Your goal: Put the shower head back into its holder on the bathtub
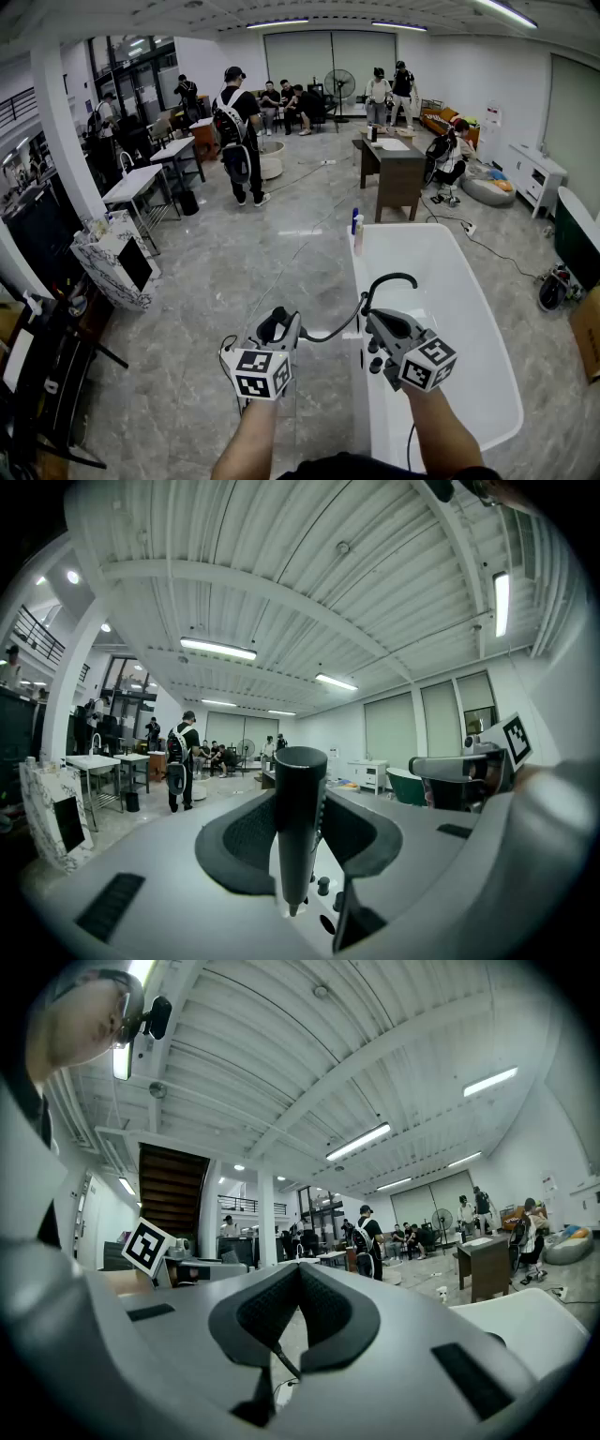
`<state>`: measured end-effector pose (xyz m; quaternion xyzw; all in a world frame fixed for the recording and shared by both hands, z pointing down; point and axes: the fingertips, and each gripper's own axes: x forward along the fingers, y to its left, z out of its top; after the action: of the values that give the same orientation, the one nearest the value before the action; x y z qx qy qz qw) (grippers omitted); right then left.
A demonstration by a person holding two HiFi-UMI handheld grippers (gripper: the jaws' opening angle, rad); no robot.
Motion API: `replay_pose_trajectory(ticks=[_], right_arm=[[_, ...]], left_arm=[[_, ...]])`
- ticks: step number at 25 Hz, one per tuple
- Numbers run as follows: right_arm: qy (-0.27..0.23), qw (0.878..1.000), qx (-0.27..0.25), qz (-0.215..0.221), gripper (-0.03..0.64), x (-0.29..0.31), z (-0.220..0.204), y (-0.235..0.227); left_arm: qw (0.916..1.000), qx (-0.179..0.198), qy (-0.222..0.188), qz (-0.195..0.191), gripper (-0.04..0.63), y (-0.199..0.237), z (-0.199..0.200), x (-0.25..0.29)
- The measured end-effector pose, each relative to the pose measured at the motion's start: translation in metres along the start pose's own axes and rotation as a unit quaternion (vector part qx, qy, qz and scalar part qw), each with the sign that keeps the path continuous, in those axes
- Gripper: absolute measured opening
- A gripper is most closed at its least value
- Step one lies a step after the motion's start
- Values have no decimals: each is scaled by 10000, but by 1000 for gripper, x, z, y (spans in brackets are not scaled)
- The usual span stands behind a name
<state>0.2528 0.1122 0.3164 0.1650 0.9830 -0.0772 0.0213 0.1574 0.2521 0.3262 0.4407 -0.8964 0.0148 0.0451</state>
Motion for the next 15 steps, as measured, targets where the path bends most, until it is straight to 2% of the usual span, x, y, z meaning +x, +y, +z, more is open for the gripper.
replay_pose_trajectory(ticks=[11, 15], right_arm=[[36, 9999, 145, 57, 15, -3, -11, -1], [77, 9991, 404, 141, 15, -1, -13, -3]], left_arm=[[10000, 0, 94, 30, 149, -7, -10, -3], [9999, 43, 151, 8, 149, -10, -10, 5]])
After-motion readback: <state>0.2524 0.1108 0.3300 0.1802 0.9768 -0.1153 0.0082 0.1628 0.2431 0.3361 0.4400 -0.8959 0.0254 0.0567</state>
